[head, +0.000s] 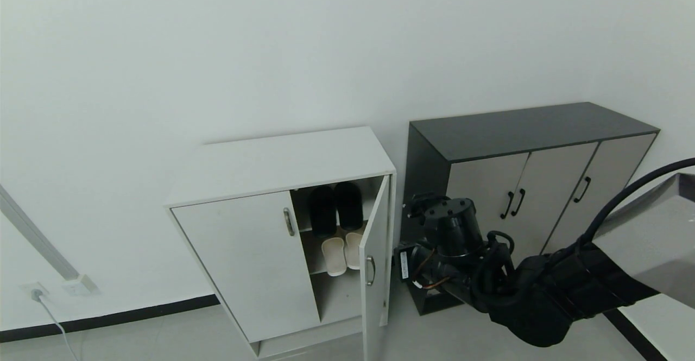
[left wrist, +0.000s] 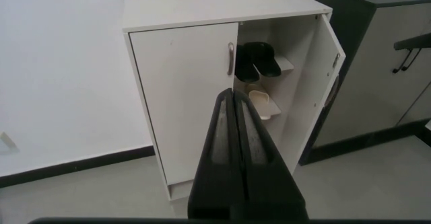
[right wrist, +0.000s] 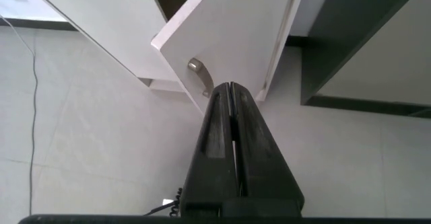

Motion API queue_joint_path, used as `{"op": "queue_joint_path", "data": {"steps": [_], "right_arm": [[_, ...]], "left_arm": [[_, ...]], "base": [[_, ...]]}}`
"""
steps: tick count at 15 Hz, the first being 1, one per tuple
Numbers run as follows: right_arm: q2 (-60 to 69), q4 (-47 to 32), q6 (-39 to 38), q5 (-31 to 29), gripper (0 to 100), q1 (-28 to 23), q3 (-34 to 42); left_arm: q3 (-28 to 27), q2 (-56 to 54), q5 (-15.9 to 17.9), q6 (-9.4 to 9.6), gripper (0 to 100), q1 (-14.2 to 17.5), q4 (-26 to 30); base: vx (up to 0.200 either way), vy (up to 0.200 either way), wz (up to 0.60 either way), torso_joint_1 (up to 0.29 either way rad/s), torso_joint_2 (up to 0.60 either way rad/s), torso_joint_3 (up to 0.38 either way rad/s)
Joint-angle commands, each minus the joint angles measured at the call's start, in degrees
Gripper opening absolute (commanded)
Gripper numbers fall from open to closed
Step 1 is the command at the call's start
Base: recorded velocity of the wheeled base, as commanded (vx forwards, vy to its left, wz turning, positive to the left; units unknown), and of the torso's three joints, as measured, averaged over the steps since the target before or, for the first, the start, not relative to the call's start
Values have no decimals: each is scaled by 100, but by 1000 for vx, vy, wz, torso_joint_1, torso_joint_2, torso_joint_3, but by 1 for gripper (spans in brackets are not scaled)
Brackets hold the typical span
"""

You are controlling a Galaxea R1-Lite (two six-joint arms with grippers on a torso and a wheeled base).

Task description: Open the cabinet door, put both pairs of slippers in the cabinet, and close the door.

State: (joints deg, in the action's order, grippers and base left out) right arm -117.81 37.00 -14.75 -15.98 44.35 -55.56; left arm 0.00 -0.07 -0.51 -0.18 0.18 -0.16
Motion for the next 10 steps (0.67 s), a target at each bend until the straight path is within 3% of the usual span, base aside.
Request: {"op": "queue_joint_path", "data": {"steps": [1,5,10], "right_arm": [[65,0,-2,7,0,4,37],[118,62,7,34,0,4,134],[109,519,245,25,0,-40,362]], "left_arm": [[0,7,-2,-8,0,-1,-2],[0,7,-2,-8,0,-1,7],[0,7,-2,-8,0,-1,-2]], "base": [[0,0,600,2,2,2],[0,0,600,2,5,4],[0,0,0,0,0,0]]}}
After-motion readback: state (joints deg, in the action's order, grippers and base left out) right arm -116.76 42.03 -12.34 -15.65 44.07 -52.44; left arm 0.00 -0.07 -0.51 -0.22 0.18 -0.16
